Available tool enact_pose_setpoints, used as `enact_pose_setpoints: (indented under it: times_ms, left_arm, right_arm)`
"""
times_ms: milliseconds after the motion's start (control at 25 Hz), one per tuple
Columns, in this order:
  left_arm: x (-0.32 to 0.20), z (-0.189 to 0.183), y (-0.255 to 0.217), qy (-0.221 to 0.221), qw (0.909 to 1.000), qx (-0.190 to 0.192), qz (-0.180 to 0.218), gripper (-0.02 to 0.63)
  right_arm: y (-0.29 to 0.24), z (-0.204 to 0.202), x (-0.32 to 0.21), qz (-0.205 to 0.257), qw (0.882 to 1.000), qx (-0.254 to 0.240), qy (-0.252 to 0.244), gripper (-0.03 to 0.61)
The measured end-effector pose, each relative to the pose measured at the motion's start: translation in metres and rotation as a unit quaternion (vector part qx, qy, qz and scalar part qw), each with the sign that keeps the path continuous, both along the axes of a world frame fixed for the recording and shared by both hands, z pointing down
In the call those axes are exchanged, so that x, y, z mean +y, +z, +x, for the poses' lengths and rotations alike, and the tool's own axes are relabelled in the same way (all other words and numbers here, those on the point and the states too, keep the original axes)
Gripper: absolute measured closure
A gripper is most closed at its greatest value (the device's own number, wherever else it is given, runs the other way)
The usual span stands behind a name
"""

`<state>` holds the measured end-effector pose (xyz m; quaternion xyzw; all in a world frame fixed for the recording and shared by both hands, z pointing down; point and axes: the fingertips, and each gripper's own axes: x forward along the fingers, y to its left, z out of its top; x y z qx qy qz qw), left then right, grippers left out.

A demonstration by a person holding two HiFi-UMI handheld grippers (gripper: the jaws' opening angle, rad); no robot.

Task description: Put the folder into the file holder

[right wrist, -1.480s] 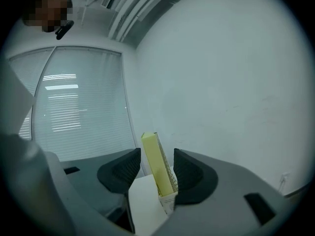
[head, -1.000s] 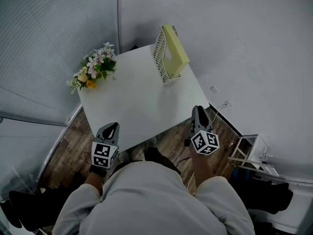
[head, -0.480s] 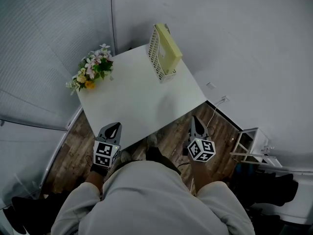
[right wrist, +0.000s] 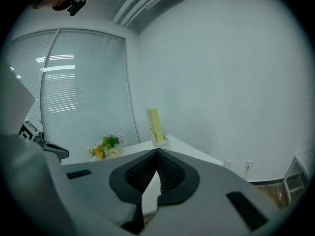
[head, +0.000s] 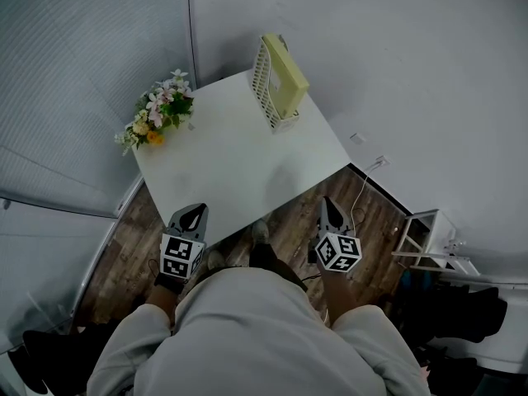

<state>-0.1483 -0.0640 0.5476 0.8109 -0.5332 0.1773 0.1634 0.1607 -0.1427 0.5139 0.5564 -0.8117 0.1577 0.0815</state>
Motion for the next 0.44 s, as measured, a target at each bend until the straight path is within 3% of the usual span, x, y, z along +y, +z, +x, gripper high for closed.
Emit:
enact_pose_setpoints:
  times_ms: [440]
  left_arm:
    - [0.0055,0.0034,-0.0011,0.001,1.0000,0.000,0.000,0.606]
  right_arm:
    - [0.0002,-0.0020,0.0048,0.000,1.000,0.005,-0.009,0.566]
